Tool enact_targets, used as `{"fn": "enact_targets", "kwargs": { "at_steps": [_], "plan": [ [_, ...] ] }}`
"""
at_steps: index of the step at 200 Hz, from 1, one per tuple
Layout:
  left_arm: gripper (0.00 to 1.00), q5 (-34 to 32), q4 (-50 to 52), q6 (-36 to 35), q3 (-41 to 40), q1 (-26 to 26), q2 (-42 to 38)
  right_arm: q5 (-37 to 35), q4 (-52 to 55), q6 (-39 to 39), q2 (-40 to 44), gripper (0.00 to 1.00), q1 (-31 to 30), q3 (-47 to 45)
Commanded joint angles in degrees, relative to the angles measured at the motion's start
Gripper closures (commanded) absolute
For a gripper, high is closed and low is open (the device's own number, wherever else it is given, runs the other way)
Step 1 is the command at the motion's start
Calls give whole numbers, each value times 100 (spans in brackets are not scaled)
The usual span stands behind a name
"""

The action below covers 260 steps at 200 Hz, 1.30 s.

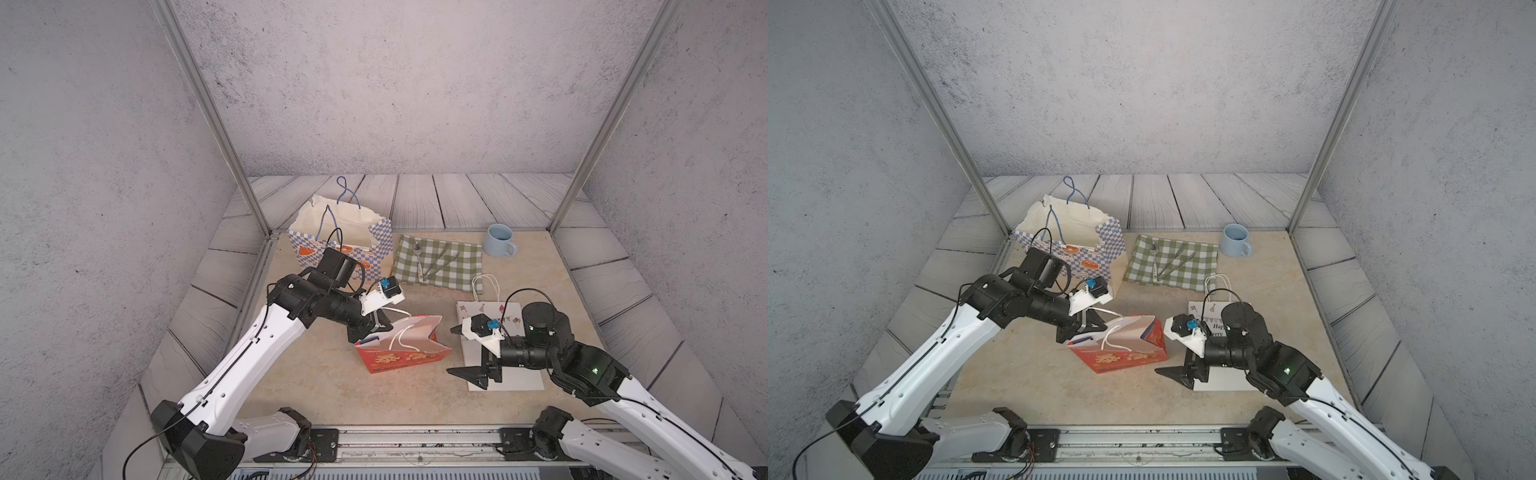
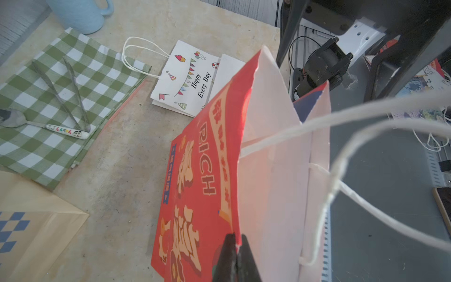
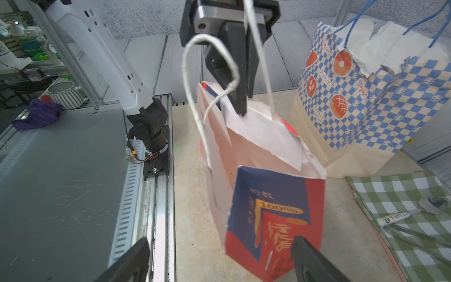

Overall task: Put away the paper bag
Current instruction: Pick up the paper bag from the center of the board, then press the paper bag.

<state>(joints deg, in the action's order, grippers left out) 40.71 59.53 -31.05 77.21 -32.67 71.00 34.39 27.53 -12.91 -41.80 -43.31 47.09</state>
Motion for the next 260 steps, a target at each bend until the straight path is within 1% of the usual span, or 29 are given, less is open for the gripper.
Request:
{"fn": "enact_targets", "kwargs": {
  "at_steps": [1,24,46,67,75,104,158,182,194,204,216,240,260],
  "plan": [
    [100,4,-16,-72,145,-38,73,289,2,-139,54,9,0,-91],
    [100,-2,-24,-131,219,-38,166,158,-248,-49,103,11,0,-314],
    [100,-2,-37,-179,258,-38,245,-160,-479,-127,12,19,-2,-435],
    [100,5,10,-238,305,-39,307,-211,-628,-252,-185,26,-2,-438],
    [100,27,50,-276,334,-38,325,-195,-660,-302,-268,29,0,-433],
    [100,25,67,-330,348,-39,353,-175,-917,-356,-354,34,-2,-472],
    [100,47,58,-375,393,-38,354,144,-1478,-369,-733,40,-6,-503],
    [100,38,77,-384,383,-38,314,193,-1882,-184,-863,40,-18,-554],
    [100,49,78,-384,348,-43,288,207,-2171,-16,-848,39,-9,-625],
    [100,68,61,-381,313,-47,252,196,-2320,95,-840,36,-13,-666],
    [100,79,2,-371,275,-47,209,150,-2358,139,-823,30,-10,-698],
    [100,22,1,-382,283,-47,181,-212,-1929,95,-545,22,-5,-684],
    [100,-88,-3,-419,277,-47,160,-946,-1146,30,-23,19,-2,-689]
  ]
}}
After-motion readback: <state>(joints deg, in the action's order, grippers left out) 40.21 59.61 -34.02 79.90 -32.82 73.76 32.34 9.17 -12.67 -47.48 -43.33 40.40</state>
